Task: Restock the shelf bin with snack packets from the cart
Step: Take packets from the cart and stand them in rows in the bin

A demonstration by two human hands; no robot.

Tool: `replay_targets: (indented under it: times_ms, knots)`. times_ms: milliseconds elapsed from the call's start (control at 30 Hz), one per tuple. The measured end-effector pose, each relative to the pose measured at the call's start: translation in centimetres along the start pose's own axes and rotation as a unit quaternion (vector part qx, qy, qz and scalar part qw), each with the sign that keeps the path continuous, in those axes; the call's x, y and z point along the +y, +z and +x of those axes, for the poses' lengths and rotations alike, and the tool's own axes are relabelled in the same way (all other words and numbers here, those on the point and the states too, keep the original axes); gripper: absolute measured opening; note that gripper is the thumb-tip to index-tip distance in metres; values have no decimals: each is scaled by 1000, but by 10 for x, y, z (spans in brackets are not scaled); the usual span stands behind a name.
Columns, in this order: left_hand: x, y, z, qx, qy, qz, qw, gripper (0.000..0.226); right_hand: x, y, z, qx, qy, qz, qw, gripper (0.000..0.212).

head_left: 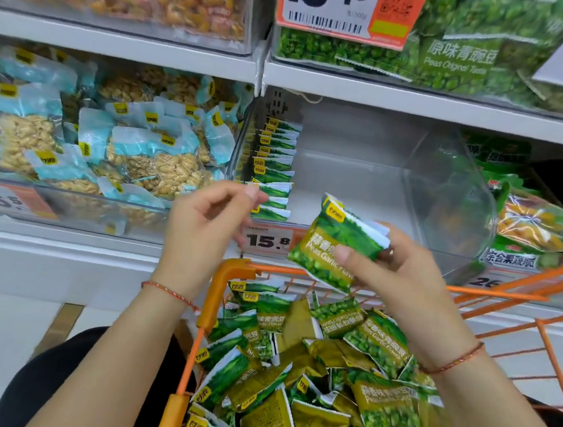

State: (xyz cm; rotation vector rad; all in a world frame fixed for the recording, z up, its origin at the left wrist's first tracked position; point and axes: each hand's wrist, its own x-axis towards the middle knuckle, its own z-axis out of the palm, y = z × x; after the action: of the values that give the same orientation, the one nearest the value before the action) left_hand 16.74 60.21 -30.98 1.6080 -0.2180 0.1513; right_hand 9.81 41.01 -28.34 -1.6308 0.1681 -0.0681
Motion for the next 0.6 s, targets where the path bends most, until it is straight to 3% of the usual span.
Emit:
replay_targets:
  times_ms: [67, 167, 333, 600]
  knots:
    - [2, -12, 14, 100, -18, -12, 995, 25, -13, -3, 27, 12, -44, -41, 998, 24]
    - [2, -20, 26, 163, -56, -64, 983, 26, -21, -1, 70, 14, -53, -85, 995, 23]
    - [1, -23, 34, 167, -34, -39, 985, 27, -10, 17, 123, -105, 58, -124, 985, 29]
    - [-5, -28, 49, 168, 8, 27, 985, 23, 18, 37, 147, -265, 80, -256, 926, 11]
